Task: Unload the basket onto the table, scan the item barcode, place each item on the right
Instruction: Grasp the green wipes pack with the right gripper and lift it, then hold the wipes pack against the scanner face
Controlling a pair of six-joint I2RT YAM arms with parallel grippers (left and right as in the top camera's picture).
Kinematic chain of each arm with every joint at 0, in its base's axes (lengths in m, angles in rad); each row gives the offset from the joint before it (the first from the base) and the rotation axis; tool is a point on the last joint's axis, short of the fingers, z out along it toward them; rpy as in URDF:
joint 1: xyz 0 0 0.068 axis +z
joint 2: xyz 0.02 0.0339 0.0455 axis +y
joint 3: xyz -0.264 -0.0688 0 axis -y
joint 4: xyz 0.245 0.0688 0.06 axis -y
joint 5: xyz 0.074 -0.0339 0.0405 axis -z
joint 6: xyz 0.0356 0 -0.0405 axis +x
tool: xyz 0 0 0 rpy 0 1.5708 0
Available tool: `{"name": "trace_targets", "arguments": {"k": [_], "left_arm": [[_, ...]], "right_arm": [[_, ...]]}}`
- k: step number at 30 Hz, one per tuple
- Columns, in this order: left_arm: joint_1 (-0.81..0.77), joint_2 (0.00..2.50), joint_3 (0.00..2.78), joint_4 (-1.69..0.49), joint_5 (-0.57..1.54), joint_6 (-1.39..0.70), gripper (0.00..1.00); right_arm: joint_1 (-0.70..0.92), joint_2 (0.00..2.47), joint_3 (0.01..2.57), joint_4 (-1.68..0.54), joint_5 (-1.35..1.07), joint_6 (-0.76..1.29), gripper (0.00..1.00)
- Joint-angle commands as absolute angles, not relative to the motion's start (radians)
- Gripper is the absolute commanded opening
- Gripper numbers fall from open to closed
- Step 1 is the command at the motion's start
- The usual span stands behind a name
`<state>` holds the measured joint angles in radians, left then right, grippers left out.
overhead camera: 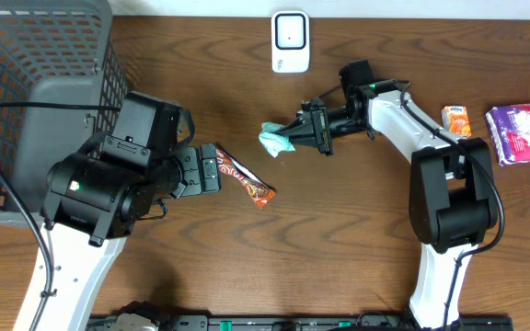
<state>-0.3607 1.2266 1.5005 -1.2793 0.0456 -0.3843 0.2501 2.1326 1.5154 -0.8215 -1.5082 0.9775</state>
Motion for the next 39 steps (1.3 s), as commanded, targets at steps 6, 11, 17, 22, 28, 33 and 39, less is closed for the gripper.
{"name": "trace_targets", "arguments": {"k": [6,11,17,22,28,33,39], "left_arm": [[-0.358,1.223,1.509,-1.283,0.037,-0.375,0.98],[-0.358,1.223,1.509,-1.283,0.037,-0.374,0.98],[-0.358,1.223,1.509,-1.283,0.036,-0.375,0.98],[-0.358,1.223,1.509,-1.283,0.036,-0.375,0.98],[-0.358,1.223,1.509,-1.283,0.036,-0.374,0.98],[-0.358,1.223,1.509,-1.283,0.036,-0.375,0.98],[-0.358,1.223,1.509,-1.283,0.037,-0.375,0.98]], "right_arm": [[0.247,2.132,1.524,-0.811,-1.562,1.129,0.01],[0.248,2.132,1.524,-0.758,-1.561,1.129,0.01],[0.253,2.132,1.524,-0.671,-1.492,1.126,0.01],[0.266,2.132,1.524,-0.522,-1.333,1.041,0.01],[0.285,2.132,1.524,-0.537,-0.967,0.817,0.01],[0.310,2.130,1.533,-0.506,-0.749,0.649,0.01],[0.345,2.129,1.534,-0.279,-0.617,0.488,0.01]]}}
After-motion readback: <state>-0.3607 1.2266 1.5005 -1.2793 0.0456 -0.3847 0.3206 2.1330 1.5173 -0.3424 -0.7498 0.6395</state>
